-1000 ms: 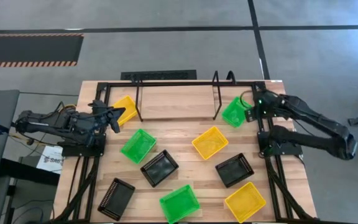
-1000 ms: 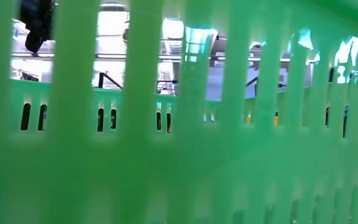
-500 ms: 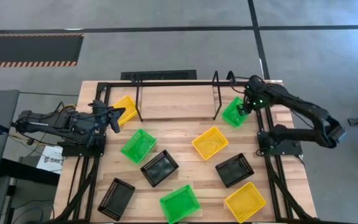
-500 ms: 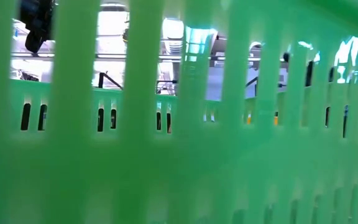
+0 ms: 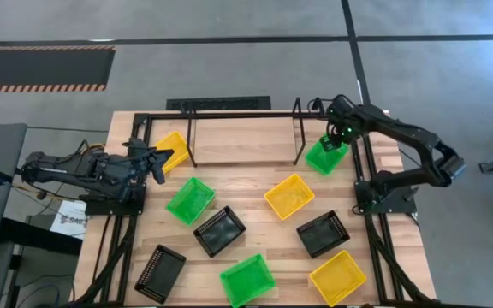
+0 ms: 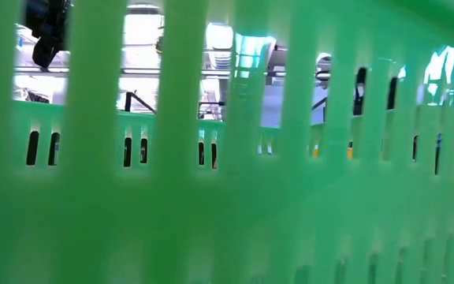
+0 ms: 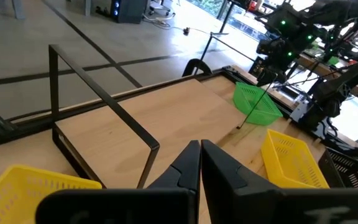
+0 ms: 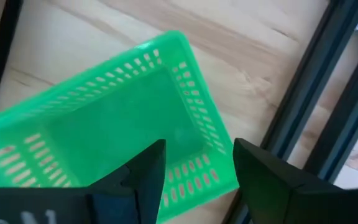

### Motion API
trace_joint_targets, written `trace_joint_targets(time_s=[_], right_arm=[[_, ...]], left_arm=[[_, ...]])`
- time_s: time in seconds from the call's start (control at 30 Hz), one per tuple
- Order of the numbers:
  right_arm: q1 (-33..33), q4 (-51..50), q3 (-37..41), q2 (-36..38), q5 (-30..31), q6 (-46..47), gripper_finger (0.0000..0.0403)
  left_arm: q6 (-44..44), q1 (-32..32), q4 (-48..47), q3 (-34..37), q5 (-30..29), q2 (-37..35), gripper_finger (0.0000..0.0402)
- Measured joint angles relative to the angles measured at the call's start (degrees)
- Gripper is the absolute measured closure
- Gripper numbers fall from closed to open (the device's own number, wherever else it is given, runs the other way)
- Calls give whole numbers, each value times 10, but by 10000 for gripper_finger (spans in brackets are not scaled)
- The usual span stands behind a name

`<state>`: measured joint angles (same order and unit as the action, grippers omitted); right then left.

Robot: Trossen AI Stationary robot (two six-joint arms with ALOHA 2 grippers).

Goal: Stack baskets on shelf by color
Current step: Put the top right green bin on the shelf

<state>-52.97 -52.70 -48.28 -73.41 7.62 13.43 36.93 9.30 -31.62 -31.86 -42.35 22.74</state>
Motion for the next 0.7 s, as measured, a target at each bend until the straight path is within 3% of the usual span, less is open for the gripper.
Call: trace_joint_targets(time_s=[0.4, 0.7], right_arm=[[-15, 39, -1, -93, 4, 36, 192], [-14, 40, -1, -62, 2, 41, 198]], left_arm=[[0, 0, -17, 0, 3, 0, 401], [5, 0, -21, 0, 6, 0, 401]])
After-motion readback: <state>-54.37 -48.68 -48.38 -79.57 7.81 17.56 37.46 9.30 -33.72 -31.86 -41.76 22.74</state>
